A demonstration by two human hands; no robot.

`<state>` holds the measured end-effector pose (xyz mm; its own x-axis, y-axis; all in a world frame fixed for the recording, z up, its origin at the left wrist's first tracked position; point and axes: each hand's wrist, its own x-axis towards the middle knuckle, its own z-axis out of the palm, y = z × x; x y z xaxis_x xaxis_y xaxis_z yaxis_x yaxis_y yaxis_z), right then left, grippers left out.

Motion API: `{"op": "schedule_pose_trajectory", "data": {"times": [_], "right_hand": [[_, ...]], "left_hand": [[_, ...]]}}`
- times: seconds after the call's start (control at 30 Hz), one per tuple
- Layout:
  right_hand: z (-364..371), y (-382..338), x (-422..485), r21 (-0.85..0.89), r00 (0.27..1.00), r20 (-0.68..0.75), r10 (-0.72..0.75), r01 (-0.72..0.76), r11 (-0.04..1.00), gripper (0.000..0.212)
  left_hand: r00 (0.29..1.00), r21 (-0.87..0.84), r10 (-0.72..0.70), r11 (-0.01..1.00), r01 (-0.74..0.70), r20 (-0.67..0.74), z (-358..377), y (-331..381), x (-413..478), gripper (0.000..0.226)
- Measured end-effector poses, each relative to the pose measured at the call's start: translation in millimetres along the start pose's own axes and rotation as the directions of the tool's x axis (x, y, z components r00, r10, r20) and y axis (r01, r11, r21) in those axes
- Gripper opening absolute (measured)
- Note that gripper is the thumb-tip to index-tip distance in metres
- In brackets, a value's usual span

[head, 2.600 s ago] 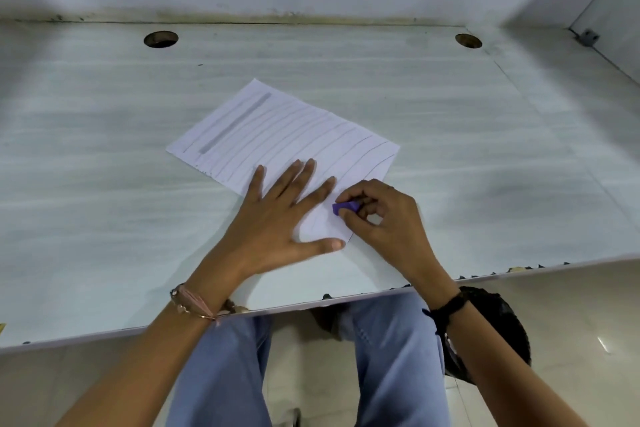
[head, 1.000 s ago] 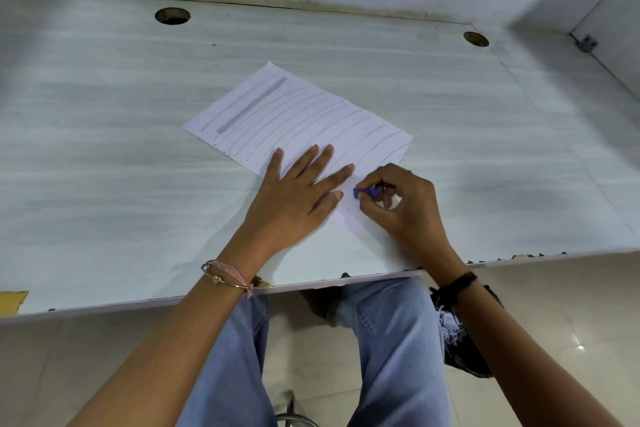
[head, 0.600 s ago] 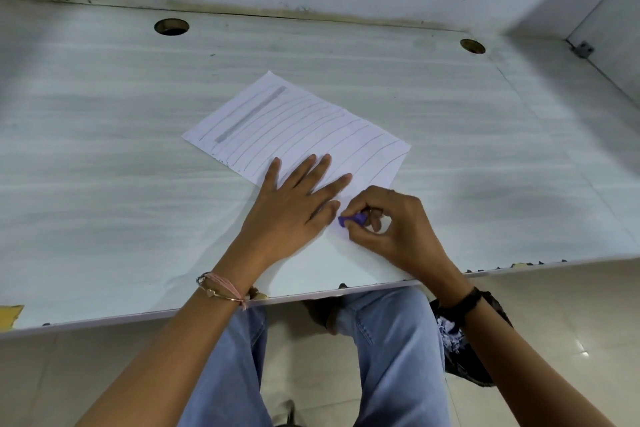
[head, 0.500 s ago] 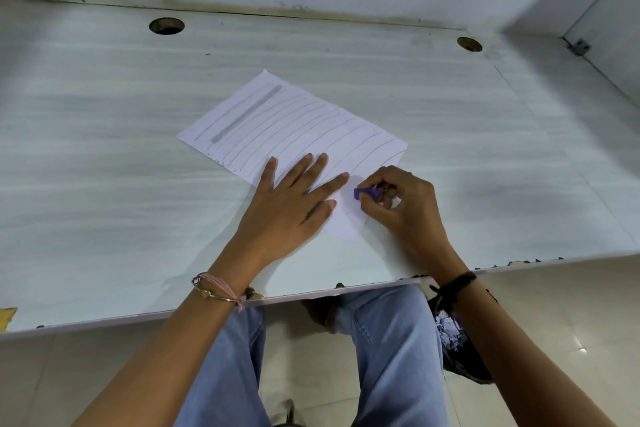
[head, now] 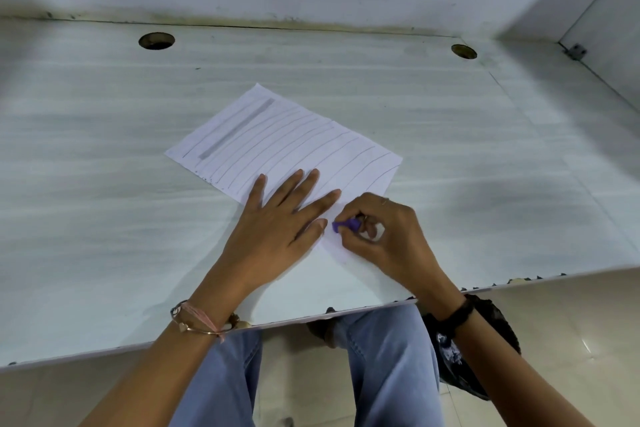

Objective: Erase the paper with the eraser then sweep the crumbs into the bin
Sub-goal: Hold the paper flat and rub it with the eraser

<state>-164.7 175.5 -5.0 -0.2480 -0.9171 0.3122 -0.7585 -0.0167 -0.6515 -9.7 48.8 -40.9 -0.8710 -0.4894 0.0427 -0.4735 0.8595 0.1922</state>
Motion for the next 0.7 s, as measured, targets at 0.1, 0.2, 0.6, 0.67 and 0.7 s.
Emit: {"op": "schedule_pose_trajectory", "data": {"times": [0.1, 0.2, 0.6, 0.67, 0.7], "right_hand": [[-8.9, 17.5, 14.5, 0.004, 0.974, -0.192, 0.121, -0.123, 0.992, 0.013], [-6.5, 9.7, 7.9, 0.006, 0.996, -0.073, 0.045, -0.044, 0.999, 0.012], [-8.7, 15.3, 12.8, 0.02, 0.993, -0.101, 0.067, -0.065, 0.998, 0.015], [-13.2, 20.2, 19.3, 0.0, 0.977, -0.184, 0.104, -0.105, 0.994, 0.016], [-13.2, 18.9, 18.2, 0.003, 0.982, -0.165, 0.089, -0.09, 0.996, 0.016]], "left_hand": [[1.0, -0.021, 0.005, 1.0, -0.006, -0.015, -0.1, 0.3, 0.2, 0.057], [1.0, -0.02, 0.004, 1.0, -0.004, -0.018, 1.0, -0.3, -0.7, 0.057], [0.999, -0.046, 0.012, 0.999, -0.014, -0.039, -0.8, -0.6, -1.2, 0.056], [0.999, -0.049, 0.011, 0.999, -0.013, -0.039, -0.8, -0.2, -1.0, 0.056], [0.999, -0.053, 0.009, 0.999, -0.011, -0.038, -0.5, -0.2, -0.9, 0.056]]}}
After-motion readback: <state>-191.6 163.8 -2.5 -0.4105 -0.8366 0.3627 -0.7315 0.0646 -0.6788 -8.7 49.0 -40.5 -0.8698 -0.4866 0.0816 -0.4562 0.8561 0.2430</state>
